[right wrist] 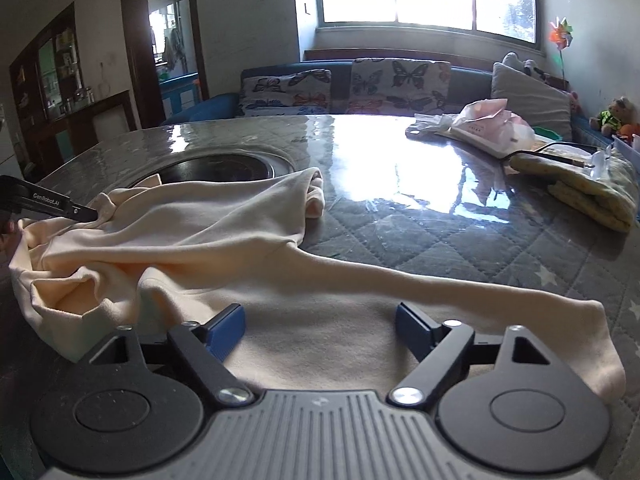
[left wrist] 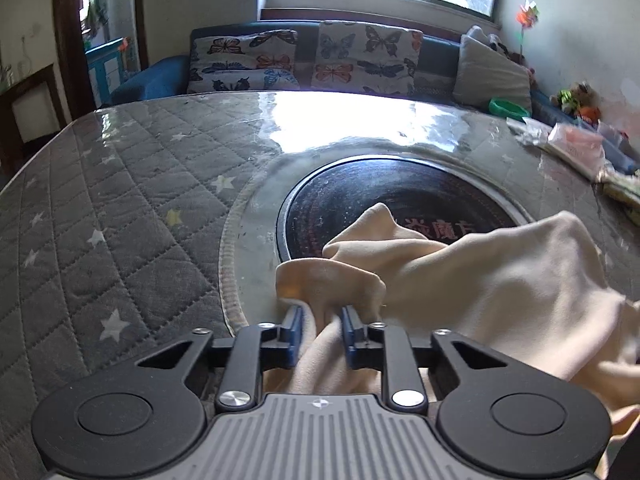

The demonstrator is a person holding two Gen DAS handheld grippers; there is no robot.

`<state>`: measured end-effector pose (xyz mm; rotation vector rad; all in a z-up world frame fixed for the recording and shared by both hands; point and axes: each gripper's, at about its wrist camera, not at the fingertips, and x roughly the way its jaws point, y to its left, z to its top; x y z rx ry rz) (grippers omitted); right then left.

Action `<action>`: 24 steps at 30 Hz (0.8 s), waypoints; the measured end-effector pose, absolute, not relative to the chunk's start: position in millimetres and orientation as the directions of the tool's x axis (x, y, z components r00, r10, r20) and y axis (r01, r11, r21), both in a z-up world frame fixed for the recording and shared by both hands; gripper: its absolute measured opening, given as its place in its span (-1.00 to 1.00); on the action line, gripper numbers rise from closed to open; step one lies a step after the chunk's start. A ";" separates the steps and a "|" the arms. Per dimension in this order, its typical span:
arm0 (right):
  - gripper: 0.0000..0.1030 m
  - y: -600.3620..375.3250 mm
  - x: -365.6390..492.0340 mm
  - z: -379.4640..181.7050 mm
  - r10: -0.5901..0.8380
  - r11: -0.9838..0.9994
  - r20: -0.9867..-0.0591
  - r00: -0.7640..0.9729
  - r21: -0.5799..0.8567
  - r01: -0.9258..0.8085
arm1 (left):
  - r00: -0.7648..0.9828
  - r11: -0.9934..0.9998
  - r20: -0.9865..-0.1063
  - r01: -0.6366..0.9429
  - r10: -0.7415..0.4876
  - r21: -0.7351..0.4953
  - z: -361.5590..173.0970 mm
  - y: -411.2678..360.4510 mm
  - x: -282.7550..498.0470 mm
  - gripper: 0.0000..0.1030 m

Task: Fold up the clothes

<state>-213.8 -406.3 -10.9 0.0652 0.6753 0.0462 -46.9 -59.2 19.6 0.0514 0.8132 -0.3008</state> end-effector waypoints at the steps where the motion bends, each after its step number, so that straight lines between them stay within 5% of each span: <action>1: 0.72 -407.2 -213.4 -11.1 0.075 0.996 -0.624 0.778 0.085 -0.028 | 0.658 0.960 -0.712 0.267 -0.243 -0.081 20.9 -57.7 -49.8 -0.65; 8: 1.00 -410.3 -212.4 -14.6 0.134 0.989 -0.617 0.776 0.127 -0.071 | 0.755 0.988 -0.637 0.101 -0.152 -0.116 43.7 -26.3 -78.8 -0.70; 24: 1.00 -403.5 -212.7 -16.7 0.112 0.994 -0.624 0.773 0.087 -0.073 | 0.772 0.982 -0.633 -0.155 0.054 -0.105 42.2 75.8 -118.0 -0.72</action>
